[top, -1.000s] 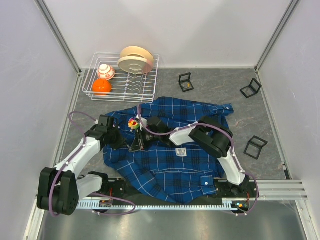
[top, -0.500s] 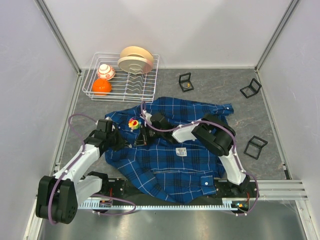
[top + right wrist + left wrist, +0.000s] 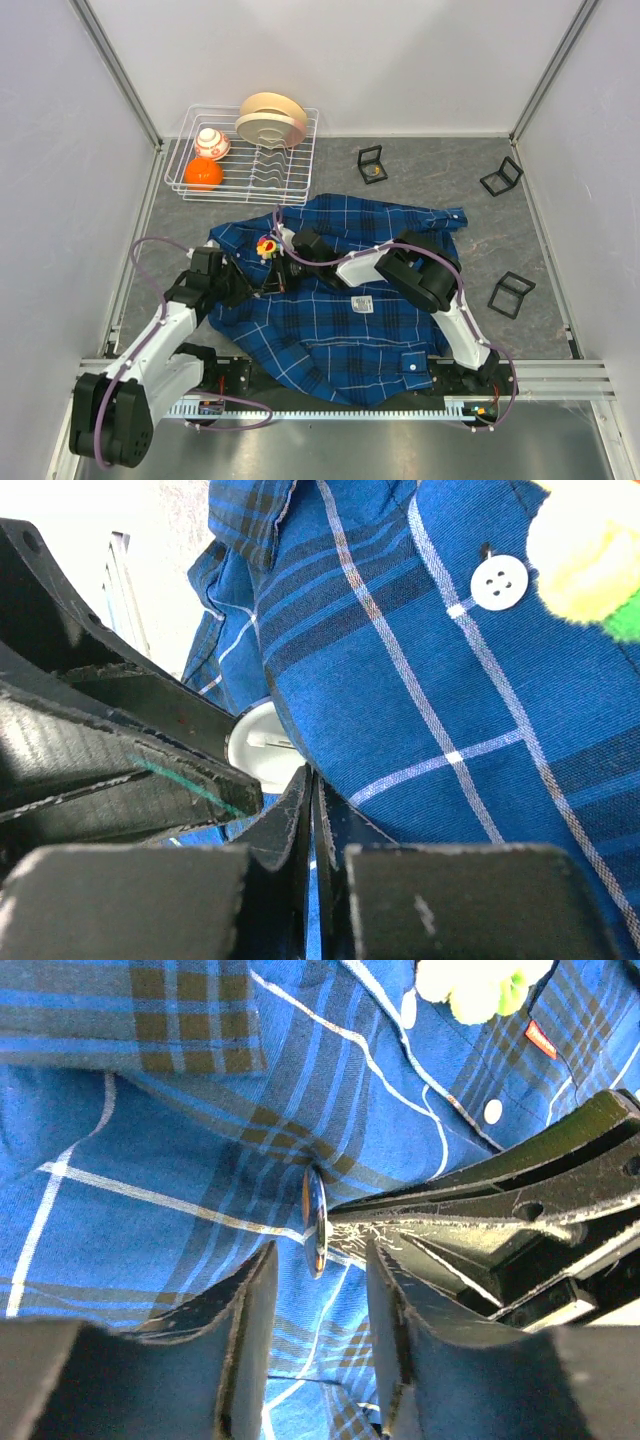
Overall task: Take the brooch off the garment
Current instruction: Open the brooch with the flattened clothing.
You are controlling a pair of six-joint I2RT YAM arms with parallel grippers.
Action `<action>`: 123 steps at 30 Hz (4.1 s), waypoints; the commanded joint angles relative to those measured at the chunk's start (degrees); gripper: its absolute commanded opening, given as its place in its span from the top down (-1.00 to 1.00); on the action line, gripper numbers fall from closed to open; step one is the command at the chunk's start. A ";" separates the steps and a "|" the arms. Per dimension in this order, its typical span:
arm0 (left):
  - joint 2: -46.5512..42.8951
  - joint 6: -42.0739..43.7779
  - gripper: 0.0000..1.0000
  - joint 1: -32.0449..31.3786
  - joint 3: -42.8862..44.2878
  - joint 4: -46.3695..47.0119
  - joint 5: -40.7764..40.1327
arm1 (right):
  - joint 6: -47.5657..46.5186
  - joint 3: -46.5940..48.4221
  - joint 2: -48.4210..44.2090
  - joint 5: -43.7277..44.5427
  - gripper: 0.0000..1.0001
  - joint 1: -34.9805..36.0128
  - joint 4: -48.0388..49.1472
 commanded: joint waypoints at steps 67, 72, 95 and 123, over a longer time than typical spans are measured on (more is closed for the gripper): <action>-0.52 11.52 0.96 0.15 -1.32 6.90 -0.39 | -6.95 10.47 1.16 2.58 0.57 -0.47 -7.53; -0.17 11.35 0.96 0.15 -1.32 6.82 -0.82 | -6.77 11.17 2.30 1.44 0.63 -0.83 -7.27; 4.40 10.56 0.96 -0.46 0.53 4.35 -2.84 | 1.14 12.39 7.05 -1.64 0.70 -2.14 -4.01; 11.61 11.97 0.96 -8.46 8.17 0.14 -10.92 | -20.82 19.26 6.09 3.81 0.66 3.83 -21.95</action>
